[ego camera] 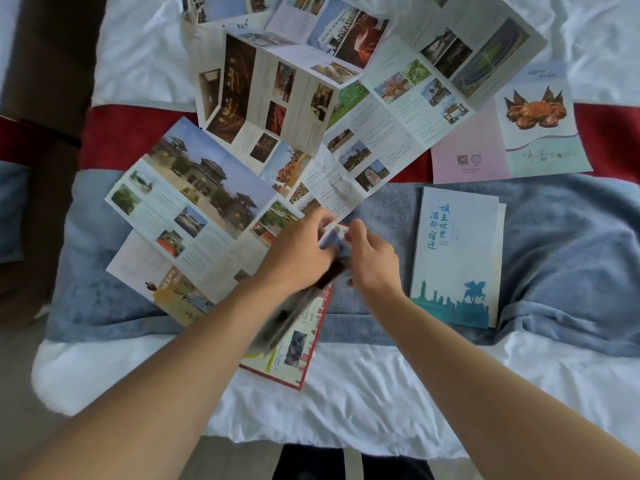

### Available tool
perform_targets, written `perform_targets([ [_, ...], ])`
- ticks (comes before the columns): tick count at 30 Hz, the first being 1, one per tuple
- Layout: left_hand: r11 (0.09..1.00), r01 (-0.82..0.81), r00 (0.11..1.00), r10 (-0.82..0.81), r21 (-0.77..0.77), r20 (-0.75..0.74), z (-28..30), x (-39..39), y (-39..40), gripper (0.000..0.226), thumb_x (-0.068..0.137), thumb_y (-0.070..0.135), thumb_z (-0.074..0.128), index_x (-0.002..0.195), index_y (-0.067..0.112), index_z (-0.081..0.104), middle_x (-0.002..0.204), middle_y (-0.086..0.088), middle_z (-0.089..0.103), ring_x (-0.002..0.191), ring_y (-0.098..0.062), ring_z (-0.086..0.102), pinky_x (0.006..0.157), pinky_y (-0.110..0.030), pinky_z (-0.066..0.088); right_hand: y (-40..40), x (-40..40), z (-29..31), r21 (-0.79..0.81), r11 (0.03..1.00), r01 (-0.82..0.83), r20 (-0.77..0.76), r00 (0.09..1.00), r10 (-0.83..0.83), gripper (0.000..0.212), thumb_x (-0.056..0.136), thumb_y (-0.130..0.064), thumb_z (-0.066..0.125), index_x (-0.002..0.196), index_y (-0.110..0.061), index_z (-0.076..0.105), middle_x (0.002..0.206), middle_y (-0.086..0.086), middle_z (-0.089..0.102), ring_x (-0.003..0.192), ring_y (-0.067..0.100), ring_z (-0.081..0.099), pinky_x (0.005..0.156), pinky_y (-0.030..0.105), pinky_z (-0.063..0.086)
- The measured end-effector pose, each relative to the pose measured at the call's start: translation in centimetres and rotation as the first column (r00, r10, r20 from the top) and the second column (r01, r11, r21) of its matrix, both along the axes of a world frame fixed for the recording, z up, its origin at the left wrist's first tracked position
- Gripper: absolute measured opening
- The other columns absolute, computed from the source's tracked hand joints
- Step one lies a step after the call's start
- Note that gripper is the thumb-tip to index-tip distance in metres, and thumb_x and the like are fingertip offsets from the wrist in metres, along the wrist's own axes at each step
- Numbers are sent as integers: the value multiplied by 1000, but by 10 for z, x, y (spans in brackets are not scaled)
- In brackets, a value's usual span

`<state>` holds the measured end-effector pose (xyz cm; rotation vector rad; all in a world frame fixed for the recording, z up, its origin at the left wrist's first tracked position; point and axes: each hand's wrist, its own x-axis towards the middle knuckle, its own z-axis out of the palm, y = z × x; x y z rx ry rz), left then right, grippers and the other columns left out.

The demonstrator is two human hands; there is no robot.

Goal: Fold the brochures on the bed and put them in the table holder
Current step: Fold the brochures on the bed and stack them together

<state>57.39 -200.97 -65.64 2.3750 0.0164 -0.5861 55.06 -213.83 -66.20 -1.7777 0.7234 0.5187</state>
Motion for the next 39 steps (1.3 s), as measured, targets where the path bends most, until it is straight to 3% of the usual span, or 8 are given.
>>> perform_targets([
  [9,959,-37,966,-38,-280,-256,5,-12,-13,49,88,40,62,134,34,48,109,18,69,101,1,64,89,-28,51,-24,-9,-8,83,997,0,18,1000,-1,45,70,-65,65,98,-33,76,85,-9,76,77,6,72,64,29,58],
  [16,999,41,999,-41,-10,-9,-18,-24,5,56,92,35,62,142,24,41,144,6,45,133,-12,40,103,-31,37,-37,-19,-28,-163,975,-152,-13,988,152,37,86,-5,53,112,-29,65,99,-3,71,69,14,71,53,35,62],
  [19,963,-102,993,82,248,87,-32,-22,46,70,87,39,68,145,17,36,151,-4,37,140,-23,32,109,-38,33,-42,-26,-33,-222,960,-170,-48,985,163,41,87,-4,50,118,-30,62,102,-1,68,70,18,71,52,39,61],
  [22,858,-108,989,146,502,-38,-42,-27,87,96,79,58,71,151,17,22,162,-11,15,150,-34,9,116,-60,18,-41,-30,-36,-246,957,-150,-32,989,147,41,88,-6,51,122,-28,61,108,0,69,74,18,70,55,40,62],
  [27,871,-110,971,197,479,-135,-49,-43,109,115,73,72,67,155,22,5,165,-12,-1,150,-41,1,114,-64,25,-14,-24,-20,-101,981,165,131,980,-151,38,89,-28,65,126,-25,58,99,-7,68,70,1,69,45,15,50],
  [31,880,-139,973,207,454,-105,-49,-45,110,103,79,64,67,155,16,15,165,-9,9,149,-35,16,111,-57,34,20,-16,0,106,944,312,190,926,-328,56,87,-51,62,135,-25,50,101,-1,68,69,13,73,50,28,56],
  [35,937,-213,973,230,278,-31,-45,-43,113,61,87,47,65,138,20,48,144,-1,46,128,-23,47,96,-41,46,48,-17,8,-108,994,23,245,969,4,60,84,-67,52,136,-38,46,114,-14,64,86,2,68,73,40,59],
  [39,904,-426,886,410,-32,-216,-36,-39,122,24,97,47,51,112,32,65,116,9,66,104,-11,62,76,-26,46,58,-23,-9,-334,905,-263,139,936,323,58,91,-59,53,141,-32,45,140,-10,50,114,10,58,85,41,56],
])
